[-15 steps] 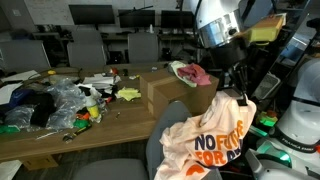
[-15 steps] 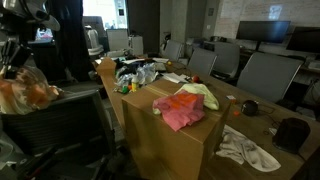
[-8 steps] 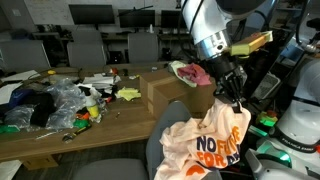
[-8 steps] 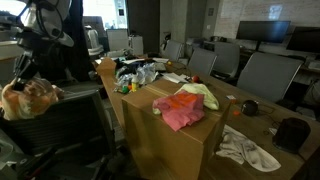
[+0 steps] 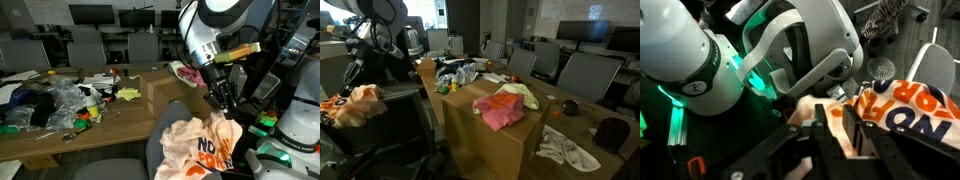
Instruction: Pick up the shirts on the box and put them on the chair.
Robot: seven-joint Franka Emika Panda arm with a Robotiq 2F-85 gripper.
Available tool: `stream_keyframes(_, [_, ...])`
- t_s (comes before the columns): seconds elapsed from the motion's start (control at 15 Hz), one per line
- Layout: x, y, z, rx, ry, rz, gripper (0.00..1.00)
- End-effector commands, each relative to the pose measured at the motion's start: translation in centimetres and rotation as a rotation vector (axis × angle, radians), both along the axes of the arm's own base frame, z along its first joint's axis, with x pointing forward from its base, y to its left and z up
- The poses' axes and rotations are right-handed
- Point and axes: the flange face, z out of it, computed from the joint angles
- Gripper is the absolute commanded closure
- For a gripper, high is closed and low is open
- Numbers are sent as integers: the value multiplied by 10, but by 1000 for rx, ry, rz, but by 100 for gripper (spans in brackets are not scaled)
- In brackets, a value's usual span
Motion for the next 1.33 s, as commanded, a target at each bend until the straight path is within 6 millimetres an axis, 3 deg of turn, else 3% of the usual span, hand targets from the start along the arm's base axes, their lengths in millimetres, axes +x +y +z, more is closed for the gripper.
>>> stream_keyframes(0.0, [4,-5,-1,25,1,-68,41])
stream_keyframes(0.27, [6,-10,2,24,-20,-90,10])
stream_keyframes(0.4, [10,-13,14,18,-59,-81,1])
stream_keyframes(0.73, [26,-30,67,26,-262,-82,0])
stream_keyframes(1.07, [46,-65,132,-27,-470,-144,0])
stream_keyframes(1.27, [58,-89,159,-83,-576,-211,0])
